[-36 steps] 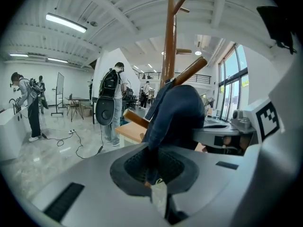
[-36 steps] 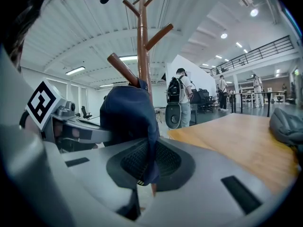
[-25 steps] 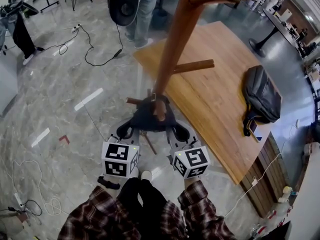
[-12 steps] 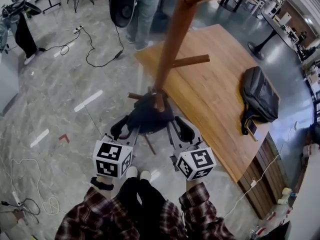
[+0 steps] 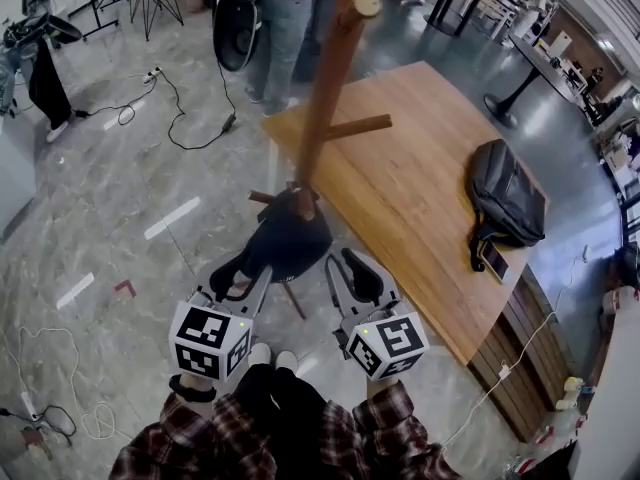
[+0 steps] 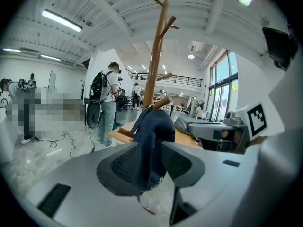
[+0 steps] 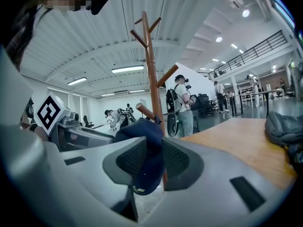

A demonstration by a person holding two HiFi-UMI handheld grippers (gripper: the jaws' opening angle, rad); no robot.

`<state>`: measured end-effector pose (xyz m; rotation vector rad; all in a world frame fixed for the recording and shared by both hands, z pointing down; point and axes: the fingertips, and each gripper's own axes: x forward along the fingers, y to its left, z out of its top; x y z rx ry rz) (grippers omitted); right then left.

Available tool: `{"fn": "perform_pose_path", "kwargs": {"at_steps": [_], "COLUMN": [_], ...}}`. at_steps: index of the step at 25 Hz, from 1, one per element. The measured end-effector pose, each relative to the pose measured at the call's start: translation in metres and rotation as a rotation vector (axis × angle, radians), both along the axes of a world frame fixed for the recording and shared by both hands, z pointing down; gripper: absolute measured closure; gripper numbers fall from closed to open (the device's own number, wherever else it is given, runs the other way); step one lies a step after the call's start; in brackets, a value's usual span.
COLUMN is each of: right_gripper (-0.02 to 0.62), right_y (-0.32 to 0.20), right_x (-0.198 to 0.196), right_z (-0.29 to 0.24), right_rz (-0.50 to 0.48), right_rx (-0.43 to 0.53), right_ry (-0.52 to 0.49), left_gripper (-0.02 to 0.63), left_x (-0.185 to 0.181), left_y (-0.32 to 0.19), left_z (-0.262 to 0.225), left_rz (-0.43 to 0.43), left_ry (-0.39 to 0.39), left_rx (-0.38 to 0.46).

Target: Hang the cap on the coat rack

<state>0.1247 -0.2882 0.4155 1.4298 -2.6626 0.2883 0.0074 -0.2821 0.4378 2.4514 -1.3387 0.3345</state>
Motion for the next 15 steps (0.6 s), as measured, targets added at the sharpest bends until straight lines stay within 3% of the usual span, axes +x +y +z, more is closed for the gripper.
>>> {"fn": "perform_pose_path", "kwargs": {"at_steps": [4,10,15], "right_gripper": [0.506,0.506,0.506], "right_y": [0.006,0.012,0.017], "right_x": [-0.004,-0.010,-0.010], "right_z": [-0.012,-0.050,-0.089], "right_rz": [-0.009,-0.019,-0.042], "right_rx": [0.016,0.065,0.111], "right_ry": [-0.012,-0.018,-0.026], "left_gripper": [0.471,0.472,0.472], "left_x": [0.000,0.003,0.028], "left_y": [0.004,0.007,0.016], "left_z": [-0.023,-0.087,-0.124], "left_rz": [-0.021,-0.066,-0.015], "left_ry": [0.024,0.035,0.057], "left_rx": [0.046,0.181,0.220]}}
